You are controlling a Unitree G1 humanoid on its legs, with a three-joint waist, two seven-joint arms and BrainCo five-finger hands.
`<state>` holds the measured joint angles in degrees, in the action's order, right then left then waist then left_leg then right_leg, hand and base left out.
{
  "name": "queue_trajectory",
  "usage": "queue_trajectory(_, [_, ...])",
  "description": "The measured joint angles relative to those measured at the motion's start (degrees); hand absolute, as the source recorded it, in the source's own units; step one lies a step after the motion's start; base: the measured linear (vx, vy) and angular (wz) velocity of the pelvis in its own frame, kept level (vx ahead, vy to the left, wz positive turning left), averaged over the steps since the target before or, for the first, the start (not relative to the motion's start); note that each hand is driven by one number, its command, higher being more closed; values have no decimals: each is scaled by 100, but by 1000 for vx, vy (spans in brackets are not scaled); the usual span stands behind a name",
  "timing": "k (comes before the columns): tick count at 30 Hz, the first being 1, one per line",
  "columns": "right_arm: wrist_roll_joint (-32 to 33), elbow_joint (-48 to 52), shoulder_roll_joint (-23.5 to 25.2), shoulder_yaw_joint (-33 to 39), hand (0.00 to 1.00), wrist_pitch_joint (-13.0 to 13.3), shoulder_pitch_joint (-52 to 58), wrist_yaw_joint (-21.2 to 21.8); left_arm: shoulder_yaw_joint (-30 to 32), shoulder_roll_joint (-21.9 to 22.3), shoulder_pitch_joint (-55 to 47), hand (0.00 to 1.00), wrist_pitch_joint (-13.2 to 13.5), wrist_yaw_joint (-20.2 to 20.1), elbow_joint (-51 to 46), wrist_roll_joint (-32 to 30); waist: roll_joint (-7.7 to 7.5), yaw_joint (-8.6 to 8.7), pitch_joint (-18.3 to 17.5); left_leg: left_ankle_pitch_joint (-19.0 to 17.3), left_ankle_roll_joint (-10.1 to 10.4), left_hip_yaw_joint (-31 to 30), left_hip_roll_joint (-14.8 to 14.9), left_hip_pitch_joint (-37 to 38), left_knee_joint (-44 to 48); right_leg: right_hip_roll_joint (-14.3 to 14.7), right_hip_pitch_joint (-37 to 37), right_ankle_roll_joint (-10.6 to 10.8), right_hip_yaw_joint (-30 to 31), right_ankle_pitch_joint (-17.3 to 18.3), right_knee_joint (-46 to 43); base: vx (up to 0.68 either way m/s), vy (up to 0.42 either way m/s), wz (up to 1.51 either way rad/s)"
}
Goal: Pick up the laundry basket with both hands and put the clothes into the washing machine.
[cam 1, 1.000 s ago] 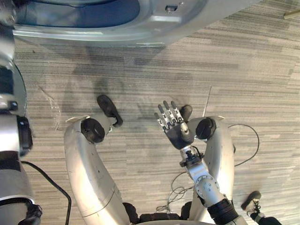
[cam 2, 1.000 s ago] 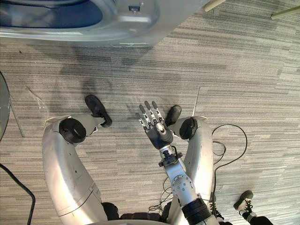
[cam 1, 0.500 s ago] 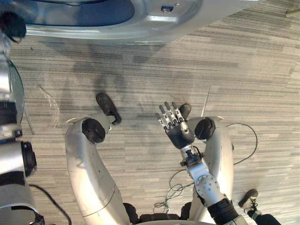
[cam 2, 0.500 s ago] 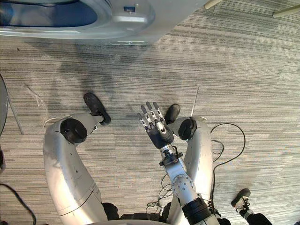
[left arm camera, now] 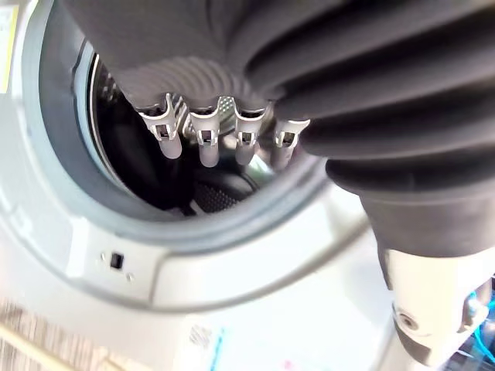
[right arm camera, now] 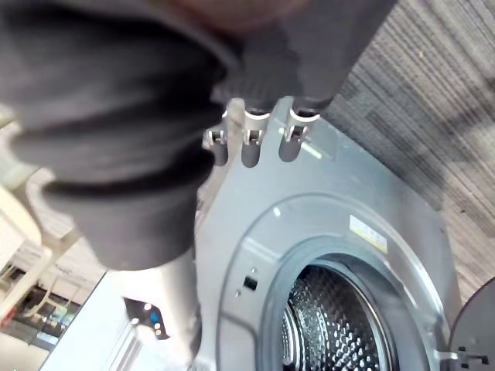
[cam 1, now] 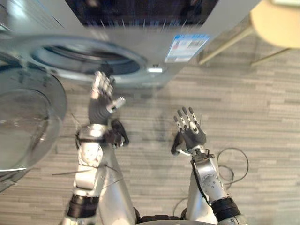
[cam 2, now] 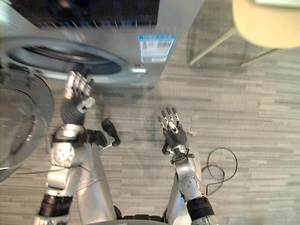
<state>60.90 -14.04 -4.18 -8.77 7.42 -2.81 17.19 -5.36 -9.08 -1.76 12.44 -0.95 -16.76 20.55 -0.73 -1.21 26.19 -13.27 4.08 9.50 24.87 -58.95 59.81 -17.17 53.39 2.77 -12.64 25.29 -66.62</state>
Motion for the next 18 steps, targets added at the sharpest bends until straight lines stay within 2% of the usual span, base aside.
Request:
queue_trajectory(2, [-219, -232, -66, 1, 0, -1, 193, -19, -168, 112, -317, 0, -18, -164, 198, 35, 93, -3, -62, 64, 89, -2, -46, 669, -387, 20, -779, 7, -204, -10, 385, 83, -42, 35])
queue_trajectory(5, [-556, -678, -110, 70, 0, -12, 575, -129, -285, 333, -820, 0, -78, -279, 759, 20, 131, -5, -376, 477, 168, 28, -394, 1853, -1601, 16, -2072, 53, -659, -147, 1336, 93, -65, 60])
queue_trajectory(8, [-758, -1120, -170, 141, 0, -49, 849, -335, -201, 563, -1068, 0, -245, -257, 1408, 14, 129, -72, -744, 1276, 224, 54, -850, 2891, -3124, -85, -3100, 59, -1192, -367, 2267, 153, -137, 83])
queue_trajectory(9, [-833, -1247, -198, 226, 0, -77, 926, -393, -113, 647, -1078, 0, -283, -248, 1642, 11, 153, -101, -920, 1795, 130, 81, -1001, 3102, -3648, -90, -3383, 40, -1420, -439, 2538, 130, -140, 89])
queue_trajectory(10, [-906, -1330, -197, 289, 0, -108, 928, -445, -58, 674, -1044, 0, -303, -244, 1774, 11, 146, -93, -997, 2141, 75, 76, -1079, 3216, -4006, -95, -3537, 3, -1551, -508, 2740, 121, -84, 93])
queue_trajectory(11, [-1107, -1511, -170, 444, 0, -122, 910, -467, 92, 739, -981, 0, -322, -202, 2000, 8, 121, -122, -1121, 1930, 51, 179, -1068, 3351, -3761, -169, -3839, -84, -1845, -721, 3183, 55, -21, 67])
queue_trajectory(12, [-1271, -1644, -178, 529, 0, -115, 918, -488, 308, 878, -994, 0, -320, -128, 2275, 17, 139, -129, -1225, 1471, 61, 204, -1035, 3530, -3022, -110, -4127, -87, -1935, -901, 3513, 46, 8, 40])
queue_trajectory(13, [-1363, -1683, -188, 608, 0, -115, 948, -538, 420, 948, -1025, 0, -313, -81, 2435, 76, 165, -128, -1311, 1270, 160, 196, -996, 3725, -2820, -68, -4253, -88, -1957, -998, 3678, 35, -3, 4])
queue_trajectory(14, [-1447, -1784, -191, 733, 0, -96, 993, -630, 621, 1077, -1130, 0, -310, 24, 2760, 160, 170, -99, -1518, 981, 526, 62, -953, 4083, -2729, 45, -4414, -53, -1955, -1169, 4007, 27, 78, -24])
queue_trajectory(15, [-1454, -1865, -187, 887, 0, -31, 1042, -744, 690, 1156, -1201, 0, -309, 159, 3048, 276, 291, -91, -1796, 725, 847, -220, -994, 4390, -2950, 148, -4443, -29, -1894, -1348, 4264, 35, 117, -31])
queue_trajectory(16, [-1454, -1888, -187, 948, 0, 6, 1047, -800, 709, 1192, -1217, 0, -310, 232, 3134, 354, 352, -88, -1871, 619, 938, -336, -1023, 4525, -3163, 184, -4445, -14, -1862, -1435, 4355, 28, 189, -34])
queue_trajectory(17, [-1452, -1917, -139, 1106, 0, 46, 1036, -924, 733, 1246, -1219, 0, -306, 345, 3268, 486, 457, -72, -1944, 498, 897, -477, -1144, 4791, -3637, 234, -4472, 66, -1808, -1603, 4521, -12, 276, -15])
queue_trajectory(18, [-1431, -1972, -56, 1275, 0, 76, 999, -1056, 735, 1236, -1171, 0, -306, 459, 3364, 614, 490, 31, -1982, 496, 891, -470, -1240, 5053, -4164, 245, -4532, 92, -1801, -1833, 4783, -25, 235, -7])
